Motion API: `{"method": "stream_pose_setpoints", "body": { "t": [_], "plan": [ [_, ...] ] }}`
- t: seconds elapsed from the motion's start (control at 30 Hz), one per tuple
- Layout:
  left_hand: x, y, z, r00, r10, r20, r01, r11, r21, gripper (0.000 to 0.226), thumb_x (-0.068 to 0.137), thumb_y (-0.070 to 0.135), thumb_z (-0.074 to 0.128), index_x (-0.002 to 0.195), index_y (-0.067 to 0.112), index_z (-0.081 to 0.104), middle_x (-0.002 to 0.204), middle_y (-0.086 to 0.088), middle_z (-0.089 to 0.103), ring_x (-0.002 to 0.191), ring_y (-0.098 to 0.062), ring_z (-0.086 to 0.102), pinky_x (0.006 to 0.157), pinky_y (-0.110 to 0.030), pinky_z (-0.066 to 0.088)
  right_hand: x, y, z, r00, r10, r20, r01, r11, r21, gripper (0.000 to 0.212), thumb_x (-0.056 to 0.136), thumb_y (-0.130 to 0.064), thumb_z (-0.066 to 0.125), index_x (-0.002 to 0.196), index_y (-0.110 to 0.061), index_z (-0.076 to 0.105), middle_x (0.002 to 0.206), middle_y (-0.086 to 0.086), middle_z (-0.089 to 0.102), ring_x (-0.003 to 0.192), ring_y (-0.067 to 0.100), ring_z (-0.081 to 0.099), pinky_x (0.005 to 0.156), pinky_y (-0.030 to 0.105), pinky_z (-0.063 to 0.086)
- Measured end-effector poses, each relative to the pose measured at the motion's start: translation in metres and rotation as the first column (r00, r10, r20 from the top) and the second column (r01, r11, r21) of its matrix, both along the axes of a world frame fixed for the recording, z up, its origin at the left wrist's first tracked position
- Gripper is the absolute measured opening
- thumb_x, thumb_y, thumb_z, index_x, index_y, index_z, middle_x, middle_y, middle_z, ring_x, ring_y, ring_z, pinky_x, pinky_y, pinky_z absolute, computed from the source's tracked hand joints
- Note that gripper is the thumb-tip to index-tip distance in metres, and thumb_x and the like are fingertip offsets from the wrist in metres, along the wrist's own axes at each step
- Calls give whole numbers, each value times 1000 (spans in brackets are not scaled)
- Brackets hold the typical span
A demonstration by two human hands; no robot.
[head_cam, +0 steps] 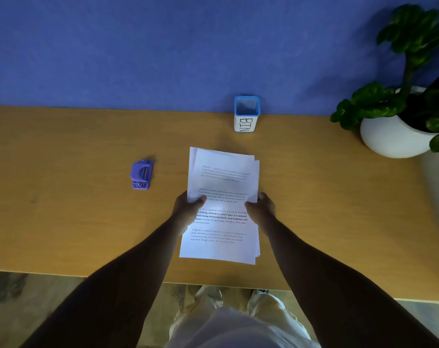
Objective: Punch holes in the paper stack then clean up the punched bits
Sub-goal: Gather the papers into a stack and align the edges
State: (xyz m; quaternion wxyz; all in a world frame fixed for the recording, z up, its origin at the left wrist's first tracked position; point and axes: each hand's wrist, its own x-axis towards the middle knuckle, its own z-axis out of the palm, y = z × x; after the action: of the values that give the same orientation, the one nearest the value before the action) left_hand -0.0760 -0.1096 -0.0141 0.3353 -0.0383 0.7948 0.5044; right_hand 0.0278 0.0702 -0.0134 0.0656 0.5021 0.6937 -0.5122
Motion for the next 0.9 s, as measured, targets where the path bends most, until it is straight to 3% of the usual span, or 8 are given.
{"method": "stream_pose_setpoints", "body": {
  "t": [0.07,0.13,0.33,0.47,0.57,0.7,0.8,0.9],
  "plan": [
    [-2,-2,5,998,-58,0,58,996,75,35,94,18,65,129,10,60,120,-6,69,107,-23,65,80,-25,50,2,6,1,1000,-10,-20,11,1000,16,41,83,-17,61,123,-13,58,116,6,64,103,26,62,82,34,54],
    [-5,-3,10,995,-103,4,102,987,125,37,95,19,65,130,11,59,122,-5,68,110,-23,64,86,-28,50,3,13,5,998,-29,-58,30,999,12,46,82,-19,65,126,-14,56,119,5,63,105,26,62,85,38,56],
    [-14,3,26,991,-132,18,125,964,236,33,94,23,66,126,19,61,118,5,70,109,-13,65,81,-21,51,8,32,22,975,-81,-209,75,997,-33,35,81,-19,74,114,-19,62,102,-4,68,90,17,65,74,30,53],
    [-18,18,41,999,-39,-1,38,957,288,36,89,21,72,123,11,65,115,-1,73,105,-17,70,91,-36,56,6,43,42,946,-67,-318,55,997,-47,15,82,-19,74,90,-28,65,87,-13,71,75,5,66,51,14,47],
    [-21,33,57,998,25,-50,-6,943,333,31,88,15,74,117,6,68,111,-5,75,101,-20,72,92,-40,57,-1,52,60,907,-70,-416,52,997,-53,15,84,-18,72,88,-31,66,86,-13,72,75,3,67,53,13,49],
    [-21,53,76,985,82,-153,-16,919,393,28,88,12,72,116,6,69,109,-6,75,99,-20,72,85,-33,59,-6,58,76,864,-58,-500,64,998,-5,20,84,-14,70,94,-31,65,92,-12,71,84,6,67,63,17,51],
    [-17,61,83,974,113,-195,-18,902,432,27,87,14,74,113,8,70,104,0,76,91,-13,73,72,-21,58,-6,58,80,836,-80,-542,97,995,2,26,83,-10,71,107,-20,67,96,-10,71,89,9,67,68,20,53],
    [-15,65,87,967,125,-221,-10,889,458,26,85,14,77,110,11,71,101,2,77,88,-10,74,70,-18,56,-5,58,82,836,-84,-542,117,993,27,32,83,-10,70,115,-15,66,99,-7,70,92,13,67,70,21,53]
  ]
}}
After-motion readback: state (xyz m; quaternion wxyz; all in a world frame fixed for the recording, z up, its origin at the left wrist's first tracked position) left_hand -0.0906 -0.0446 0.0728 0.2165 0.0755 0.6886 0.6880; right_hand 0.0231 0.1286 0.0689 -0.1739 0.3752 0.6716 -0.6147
